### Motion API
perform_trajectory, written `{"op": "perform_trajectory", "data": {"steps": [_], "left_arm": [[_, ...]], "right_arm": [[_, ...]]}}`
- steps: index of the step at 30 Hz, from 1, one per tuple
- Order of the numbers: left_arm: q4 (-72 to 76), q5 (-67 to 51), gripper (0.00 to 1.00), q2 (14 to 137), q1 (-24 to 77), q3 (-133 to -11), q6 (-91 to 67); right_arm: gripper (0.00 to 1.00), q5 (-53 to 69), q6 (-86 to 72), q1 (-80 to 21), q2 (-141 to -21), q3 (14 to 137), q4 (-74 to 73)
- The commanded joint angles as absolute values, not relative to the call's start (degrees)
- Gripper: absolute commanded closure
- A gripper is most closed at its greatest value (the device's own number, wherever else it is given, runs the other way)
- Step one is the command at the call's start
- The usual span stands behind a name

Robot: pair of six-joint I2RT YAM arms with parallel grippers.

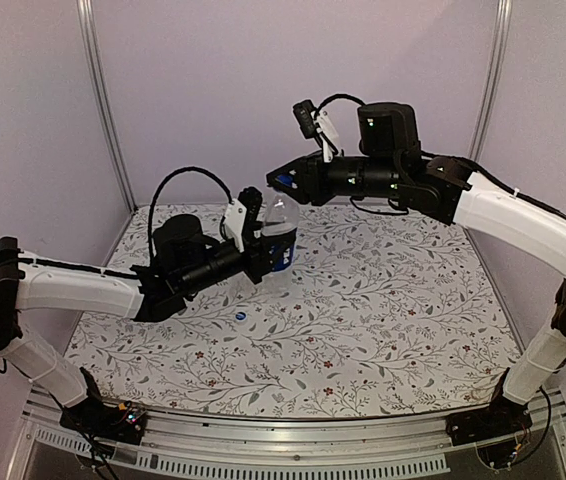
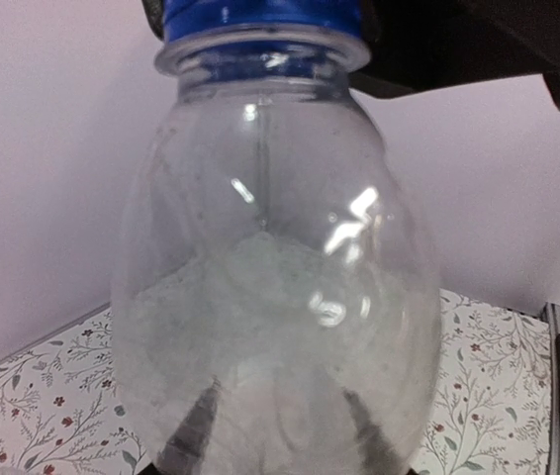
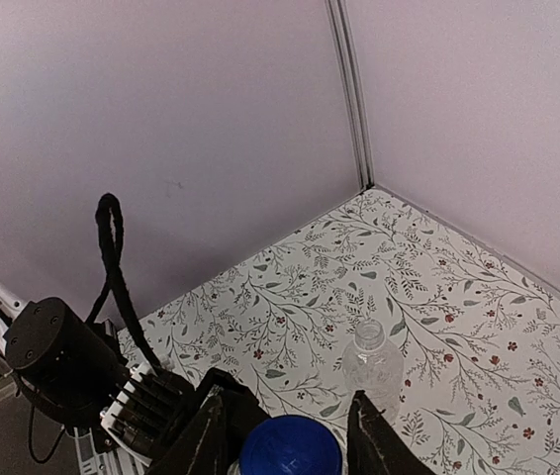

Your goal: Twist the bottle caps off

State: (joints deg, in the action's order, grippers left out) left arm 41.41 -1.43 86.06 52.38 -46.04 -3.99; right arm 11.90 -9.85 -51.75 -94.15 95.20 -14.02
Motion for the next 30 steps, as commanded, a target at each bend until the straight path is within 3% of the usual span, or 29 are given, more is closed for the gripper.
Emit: {"op": "perform_trajectory", "data": {"steps": [1, 14, 18, 24, 30], "left_arm": [[41.4, -0.4, 0.73, 84.7, 53.0, -47.0, -3.1], [41.8, -0.8, 0.73, 84.1, 53.0, -46.6, -2.7], [41.9, -0.8, 0.73, 84.1, 53.0, -46.6, -2.7], [42.3, -2.4, 0.73, 83.5, 53.0, -46.2, -1.8], [43.0, -12.6, 0.73, 82.1, 52.5, -45.7, -0.1]], "right_arm": [[0.6, 11.9, -9.9, -52.1, -94.8, 96.1, -14.3], [0.66, 11.1, -9.8, -52.1, -94.8, 95.5, -14.2], [0.75, 11.3, -9.6, -52.1, -94.8, 95.6, -14.3], [0.98, 12.9, -8.0, -51.8, -94.6, 95.3, -14.3], [1.0, 30.5, -1.4, -47.4, -92.1, 92.4, -12.4]]}}
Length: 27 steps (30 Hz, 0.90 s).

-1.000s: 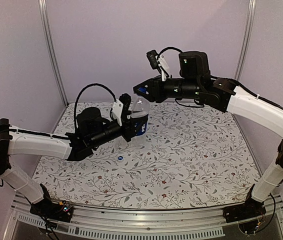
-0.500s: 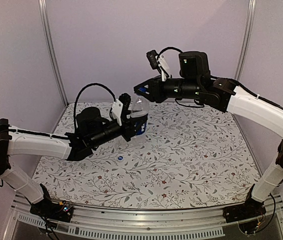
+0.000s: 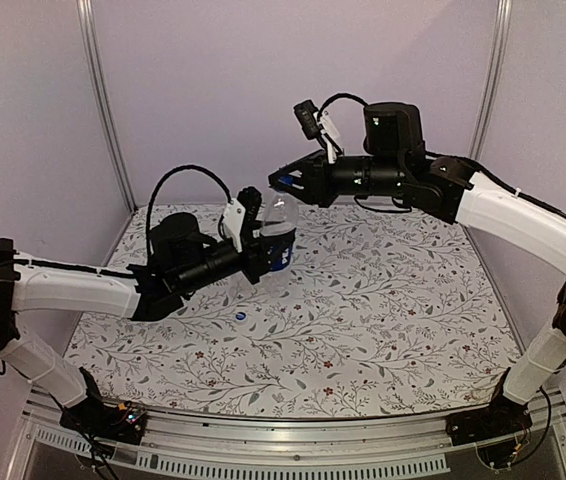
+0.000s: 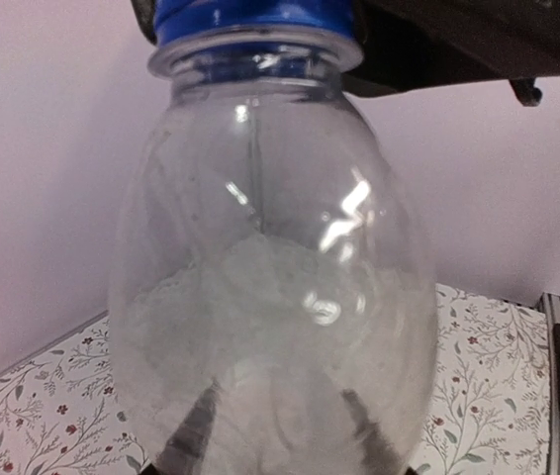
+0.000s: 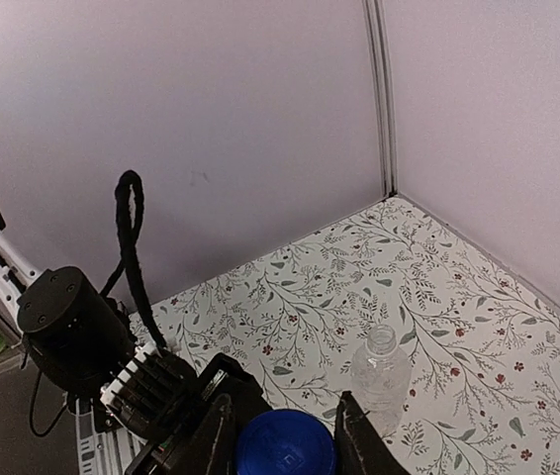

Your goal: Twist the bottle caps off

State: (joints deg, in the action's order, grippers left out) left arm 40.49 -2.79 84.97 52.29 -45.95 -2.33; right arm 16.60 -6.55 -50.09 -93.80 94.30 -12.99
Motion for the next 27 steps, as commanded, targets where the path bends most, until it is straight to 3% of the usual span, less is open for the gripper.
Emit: {"op": "perform_trajectory", "data": {"steps": [1, 5, 10, 16, 18, 23, 27], "left_arm": [[43.1, -15.7, 0.73, 81.9, 52.4, -45.7, 0.9], [44.1, -29.4, 0.72, 81.8, 52.2, -45.9, 2.2], [45.5, -38.5, 0.71, 83.1, 51.9, -46.5, 0.5], [46.2, -40.6, 0.72, 84.3, 51.8, -47.0, -1.4], [46.2, -39.8, 0.72, 84.2, 51.9, -47.0, -1.4], [46.0, -35.1, 0.72, 83.8, 51.8, -46.4, -1.2], [45.7, -29.8, 0.71, 83.5, 51.8, -45.9, -0.9]], "right_arm": [[1.0, 34.8, 1.6, -46.9, -91.8, 92.1, -12.8], [1.0, 49.1, 12.1, -45.8, -90.3, 91.8, -16.5], [1.0, 66.4, 17.2, -42.7, -90.9, 92.5, -19.3], [0.91, 71.9, 17.8, -41.7, -92.4, 93.6, -21.1], [0.83, 70.5, 17.1, -41.7, -92.5, 94.1, -21.0], [0.46, 60.7, 12.2, -41.7, -92.0, 94.8, -19.0], [0.24, 53.1, 4.8, -41.7, -89.9, 93.0, -13.3]]}}
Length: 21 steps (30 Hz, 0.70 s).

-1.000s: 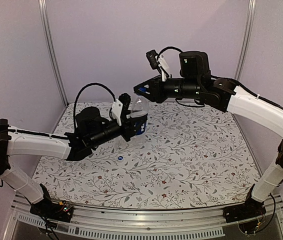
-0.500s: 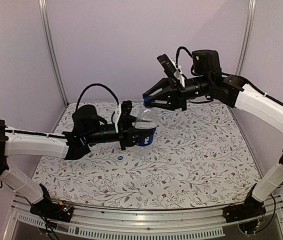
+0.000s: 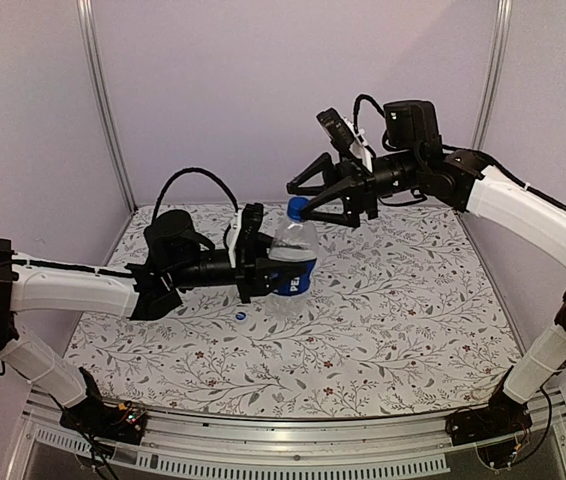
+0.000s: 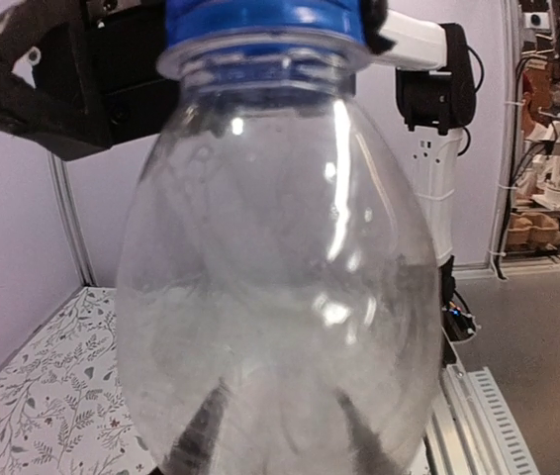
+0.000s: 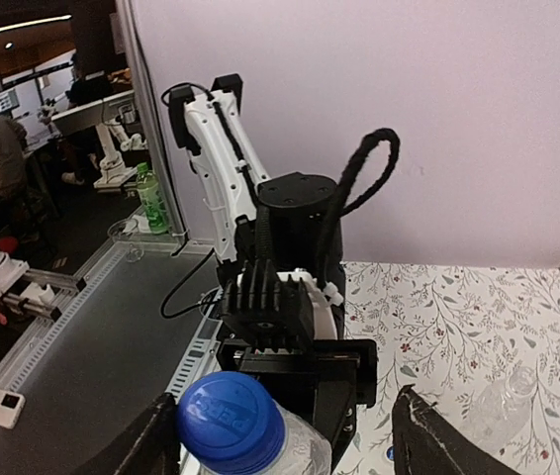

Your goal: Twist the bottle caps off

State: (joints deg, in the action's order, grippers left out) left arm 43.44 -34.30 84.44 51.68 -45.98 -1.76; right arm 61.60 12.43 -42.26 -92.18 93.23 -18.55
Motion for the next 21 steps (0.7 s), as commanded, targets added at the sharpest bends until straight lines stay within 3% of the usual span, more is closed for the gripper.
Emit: {"op": "perform_trajectory", "data": {"steps": [1, 8, 13, 21], "left_arm": [[45.5, -28.4, 0.71, 83.5, 51.9, -46.0, -0.9], [42.9, -16.9, 0.69, 83.7, 52.2, -46.7, -1.5], [41.5, -11.0, 0.68, 83.7, 52.8, -47.5, -2.1], [39.4, -4.7, 0.66, 84.3, 53.4, -48.6, -2.9]], "right_arm": [[0.22, 51.3, 2.3, -41.7, -89.2, 92.5, -11.9], [0.2, 35.6, -10.0, -42.7, -85.7, 89.5, -4.5], [0.2, 21.7, -10.2, -46.6, -86.4, 91.6, -7.4], [0.21, 11.1, -9.7, -51.1, -90.3, 95.0, -11.5]]}}
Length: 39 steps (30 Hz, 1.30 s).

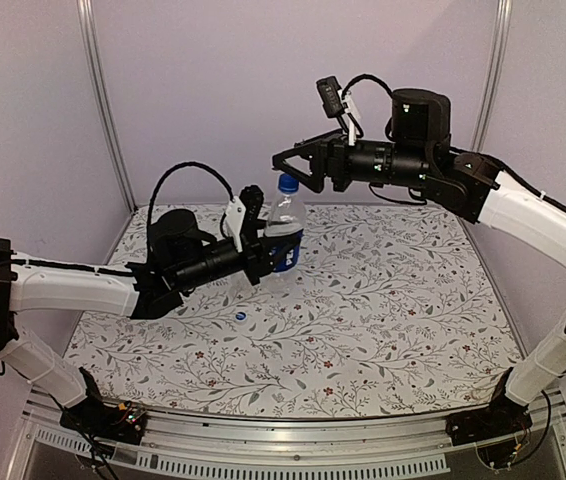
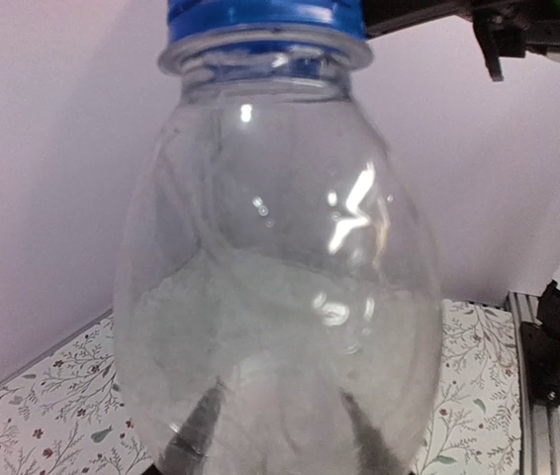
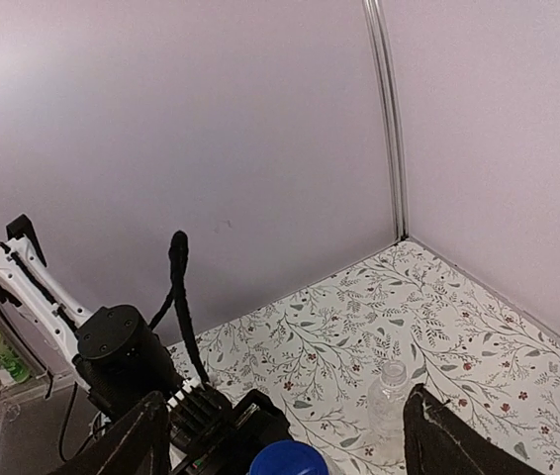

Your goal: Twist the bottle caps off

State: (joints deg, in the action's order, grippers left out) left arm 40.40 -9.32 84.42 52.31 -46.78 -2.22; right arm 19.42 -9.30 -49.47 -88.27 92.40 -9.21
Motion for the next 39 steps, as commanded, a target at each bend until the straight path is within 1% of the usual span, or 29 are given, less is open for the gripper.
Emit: {"op": "perform_trajectory", "data": {"steps": [1, 6, 13, 16, 26, 30, 39], "left_arm": [[39.4, -4.3, 0.66, 84.2, 53.4, -48.6, -2.8], [39.2, -2.9, 0.66, 84.2, 53.5, -48.6, -2.7], [38.8, -1.2, 0.66, 84.0, 53.5, -48.3, -2.4], [38.7, -1.1, 0.67, 84.0, 53.6, -48.3, -2.4], [38.5, -0.9, 0.67, 84.3, 53.5, -48.2, -2.3], [38.4, -1.0, 0.67, 84.4, 53.5, -48.2, -2.3], [38.3, -1.1, 0.67, 84.4, 53.5, -48.1, -2.2]], "right_arm": [[0.23, 10.4, -9.6, -51.6, -91.0, 95.3, -12.0], [0.33, 7.3, -8.5, -52.9, -93.1, 96.4, -13.7], [0.54, 11.2, -8.1, -53.0, -93.5, 95.5, -12.7], [0.56, 11.6, -8.1, -53.1, -93.4, 94.9, -12.1], [0.6, 11.8, -7.6, -53.1, -92.3, 93.5, -10.7], [0.67, 11.6, -7.6, -53.1, -91.8, 93.1, -10.5], [0.86, 12.5, -7.0, -53.0, -90.7, 91.5, -9.3]]}}
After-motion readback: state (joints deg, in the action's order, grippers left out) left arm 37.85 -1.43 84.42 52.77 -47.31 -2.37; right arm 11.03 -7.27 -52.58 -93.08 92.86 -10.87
